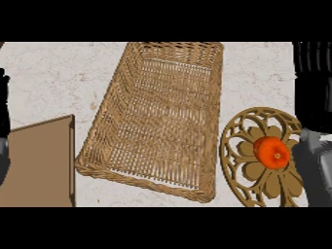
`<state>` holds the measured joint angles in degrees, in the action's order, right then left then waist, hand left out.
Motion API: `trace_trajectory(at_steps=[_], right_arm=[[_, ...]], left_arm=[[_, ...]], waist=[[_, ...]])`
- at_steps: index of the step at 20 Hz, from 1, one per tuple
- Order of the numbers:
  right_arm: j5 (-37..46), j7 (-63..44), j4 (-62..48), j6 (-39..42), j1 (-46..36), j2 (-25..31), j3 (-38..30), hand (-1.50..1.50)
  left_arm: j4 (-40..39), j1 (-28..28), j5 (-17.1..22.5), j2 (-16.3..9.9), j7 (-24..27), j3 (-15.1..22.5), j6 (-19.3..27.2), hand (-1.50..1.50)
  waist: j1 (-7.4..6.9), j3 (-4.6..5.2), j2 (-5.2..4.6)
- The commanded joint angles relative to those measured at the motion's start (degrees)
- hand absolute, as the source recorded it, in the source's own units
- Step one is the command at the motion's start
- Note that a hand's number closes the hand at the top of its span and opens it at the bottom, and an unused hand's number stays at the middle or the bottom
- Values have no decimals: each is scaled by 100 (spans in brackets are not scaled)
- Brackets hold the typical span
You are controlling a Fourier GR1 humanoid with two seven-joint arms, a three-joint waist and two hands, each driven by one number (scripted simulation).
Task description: Pick the squash from the placemat and place it in the basket
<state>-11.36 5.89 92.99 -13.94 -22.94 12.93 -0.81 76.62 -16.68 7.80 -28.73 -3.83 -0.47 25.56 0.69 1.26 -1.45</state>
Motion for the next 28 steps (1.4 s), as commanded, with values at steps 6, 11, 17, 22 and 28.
trace_trajectory(at_steps=[6, 11, 17, 22, 28], right_arm=[[-309, 892, 372, -188, 1945, 225, -1251, 150], [1810, 2559, 477, -1171, 2261, -949, 578, -150], [3465, 993, 458, -3160, 2525, -1278, 723, -150], [4842, -323, 1261, -3466, 3495, -1052, 435, -150], [5725, -1713, 2012, -1895, 4786, -356, 231, -150]], left_arm=[[836, 253, 248, 8, 554, 911, -1650, 0], [1029, 391, 476, 130, 685, 1223, -2296, 0], [1000, 577, 399, 245, 778, 1293, -2296, 0], [1094, 655, 402, 133, 718, 1192, -2286, 0], [1062, 592, 308, 206, 672, 1193, -2148, 0]], waist=[[425, -154, 236], [-68, -124, 152], [-41, -97, 155], [118, -67, 194], [225, -37, 135]])
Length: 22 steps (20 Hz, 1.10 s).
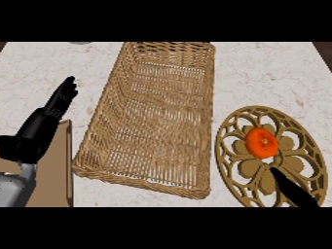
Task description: Pick the squash from the placemat and place it in the basket
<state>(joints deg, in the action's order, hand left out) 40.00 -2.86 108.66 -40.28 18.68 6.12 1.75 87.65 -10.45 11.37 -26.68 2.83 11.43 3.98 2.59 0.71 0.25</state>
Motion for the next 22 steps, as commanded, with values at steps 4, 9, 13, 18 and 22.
trace_trajectory(at_steps=[4, 9, 13, 18, 22], right_arm=[[708, -1833, 1527, 1991, 1335, 574, 312, -150], [798, -3204, 3431, 3440, 1909, 834, 803, -150], [834, -3823, 4440, 3853, 2106, 972, 863, -150], [1062, -3945, 4341, 3623, 2118, 904, 1108, -150], [746, -3758, 4055, 3401, 1879, 982, 790, -150]], left_arm=[[160, 83, 36, -40, -62, 22, -97, 0], [232, 106, -136, 144, -20, 160, 32, 0], [136, -76, -84, 137, -240, 29, -44, 0], [208, 172, -47, 133, -85, -64, -187, 0], [271, 83, -235, 300, -154, 10, -61, 0]], waist=[[-96, 3, -5], [-179, -31, -18], [-150, -53, -13], [-175, -59, -2], [-169, -64, -9]])
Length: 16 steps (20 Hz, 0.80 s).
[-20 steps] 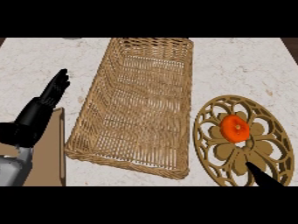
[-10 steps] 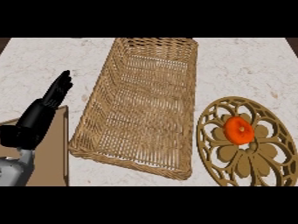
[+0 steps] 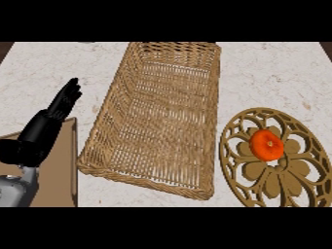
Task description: Pick the squash from the placemat and place it in the basket
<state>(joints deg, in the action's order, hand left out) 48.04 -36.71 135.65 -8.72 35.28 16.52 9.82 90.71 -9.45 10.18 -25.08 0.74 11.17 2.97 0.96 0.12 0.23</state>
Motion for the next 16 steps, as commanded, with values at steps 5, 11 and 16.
trace_trajectory(at_steps=[5, 11, 16], right_arm=[[276, -196, 627, -313, -264, -511, 381, -150], [159, 450, -388, -776, -719, -683, -19, -150], [376, 739, -1387, -1045, -1187, -941, -51, -150]], left_arm=[[170, 169, 39, -21, 57, -217, -281, 0], [-424, 2, -360, 299, 401, -338, -409, 0], [-130, 187, -408, 381, 210, -429, -616, 0]], waist=[[-72, -8, -11], [-61, -11, -20], [-91, -12, -21]])
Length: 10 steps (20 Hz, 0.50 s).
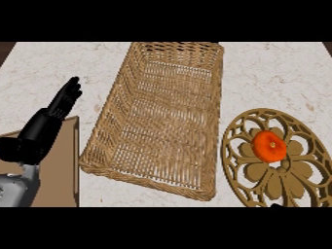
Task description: Pick the squash from the placemat and place it in the basket
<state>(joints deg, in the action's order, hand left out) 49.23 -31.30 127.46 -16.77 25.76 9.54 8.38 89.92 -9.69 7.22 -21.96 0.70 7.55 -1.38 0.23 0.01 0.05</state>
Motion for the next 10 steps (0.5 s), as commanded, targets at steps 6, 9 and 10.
trace_trajectory(at_steps=[6, 9, 10], right_arm=[[301, 336, -697, -258, -404, -355, -40, -150], [373, 539, -798, -336, -446, -425, 65, -150], [269, 671, -585, -392, -188, -432, 143, -150]], left_arm=[[243, 79, -307, 354, -287, -229, -229, 0], [-18, 95, -413, 403, 52, -318, -418, 0], [-152, -39, -462, 432, 8, -374, -354, 0]], waist=[[-6, -2, 0], [-1, -1, -2], [11, -1, -1]])
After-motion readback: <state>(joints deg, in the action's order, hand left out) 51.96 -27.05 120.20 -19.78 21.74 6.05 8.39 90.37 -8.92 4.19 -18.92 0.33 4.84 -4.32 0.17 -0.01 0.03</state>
